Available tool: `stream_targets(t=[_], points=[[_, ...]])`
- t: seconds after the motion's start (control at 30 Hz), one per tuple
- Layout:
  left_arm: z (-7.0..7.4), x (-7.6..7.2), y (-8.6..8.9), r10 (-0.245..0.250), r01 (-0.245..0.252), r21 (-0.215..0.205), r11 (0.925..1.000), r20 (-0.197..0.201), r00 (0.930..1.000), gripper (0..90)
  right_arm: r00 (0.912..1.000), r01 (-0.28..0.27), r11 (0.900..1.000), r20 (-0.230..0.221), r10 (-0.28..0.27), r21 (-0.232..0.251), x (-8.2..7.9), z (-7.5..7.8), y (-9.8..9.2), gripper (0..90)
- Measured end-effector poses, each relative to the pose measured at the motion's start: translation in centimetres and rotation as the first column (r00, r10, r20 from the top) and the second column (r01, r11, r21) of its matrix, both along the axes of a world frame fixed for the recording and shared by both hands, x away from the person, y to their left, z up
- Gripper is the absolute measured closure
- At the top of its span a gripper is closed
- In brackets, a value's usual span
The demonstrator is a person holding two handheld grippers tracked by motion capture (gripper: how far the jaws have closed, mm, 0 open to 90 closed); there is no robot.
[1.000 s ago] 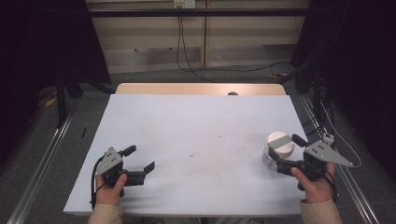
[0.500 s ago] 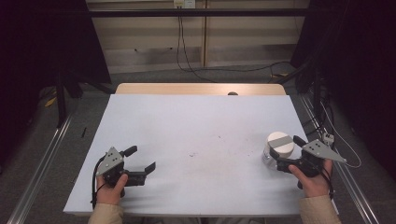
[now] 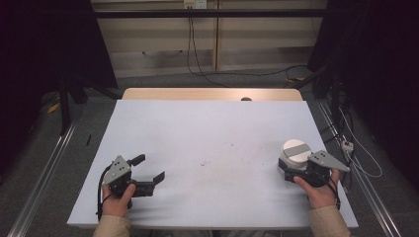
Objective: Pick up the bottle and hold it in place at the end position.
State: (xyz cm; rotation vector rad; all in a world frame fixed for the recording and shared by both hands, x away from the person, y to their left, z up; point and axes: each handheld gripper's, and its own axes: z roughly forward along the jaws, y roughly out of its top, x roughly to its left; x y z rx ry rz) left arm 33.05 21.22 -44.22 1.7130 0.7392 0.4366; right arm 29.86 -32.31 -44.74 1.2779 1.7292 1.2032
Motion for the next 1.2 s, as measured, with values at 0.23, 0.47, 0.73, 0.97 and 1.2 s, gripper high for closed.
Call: stream_targets(t=[0.23,0.47,0.73,0.97,1.2], points=[[0.0,0.1,0.0,-0.001,0.001,0.001,1.0000,-0.001,1.0000,3.5,1.0000,-0.003,1.000,-0.004,0.003,-0.024,0.2,-0.3,0.2,8.7],[0.0,0.2,0.0,0.002,-0.002,0.004,1.0000,0.002,1.0000,3.5,0.9999,-0.015,0.999,-0.003,0.015,-0.031,0.4,-0.6,0.1,17.6],[0.1,0.2,-0.2,-0.007,0.007,0.008,0.9999,0.006,1.0000,3.5,0.9992,-0.038,0.998,0.009,0.038,-0.059,0.5,-0.4,0.3,18.5],[0.1,0.4,0.3,0.009,-0.009,-0.008,0.9999,0.010,0.9999,3.5,0.9973,-0.068,0.997,0.026,0.069,-0.044,0.9,0.1,1.0,18.6],[0.2,0.4,0.3,0.003,-0.003,-0.011,0.9999,0.014,0.9999,3.5,0.9939,-0.105,0.994,0.030,0.106,-0.021,1.7,0.5,2.1,18.6]])
